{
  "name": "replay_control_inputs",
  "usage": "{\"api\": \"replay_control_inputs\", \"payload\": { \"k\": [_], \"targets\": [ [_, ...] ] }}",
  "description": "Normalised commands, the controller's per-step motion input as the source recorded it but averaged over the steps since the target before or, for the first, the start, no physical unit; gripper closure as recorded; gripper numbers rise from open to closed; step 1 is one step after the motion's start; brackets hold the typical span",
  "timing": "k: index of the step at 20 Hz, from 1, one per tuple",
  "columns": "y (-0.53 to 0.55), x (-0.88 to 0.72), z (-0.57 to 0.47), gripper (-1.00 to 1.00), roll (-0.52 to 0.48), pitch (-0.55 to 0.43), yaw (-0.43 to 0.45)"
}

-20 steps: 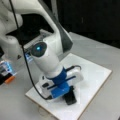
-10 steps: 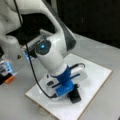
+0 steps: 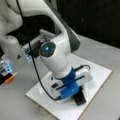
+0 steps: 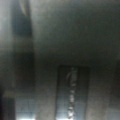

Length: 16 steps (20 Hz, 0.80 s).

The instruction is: Erasing curve lines

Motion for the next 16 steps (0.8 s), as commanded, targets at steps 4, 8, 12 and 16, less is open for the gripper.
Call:
{"api": "replay_control_inputs", "payload": {
  "k": [4,8,12,16],
  "targets": [
    [-0.06,0.70,-0.38,1.00,0.240,0.183,-0.075],
    [-0.15,0.51,-0.23,1.00,0.206,0.259,-0.042],
    [-0.32,0.27,-0.01,1.00,0.163,0.330,0.013],
    [-0.52,0.01,0.28,1.00,0.090,0.389,0.083]
  ]
}}
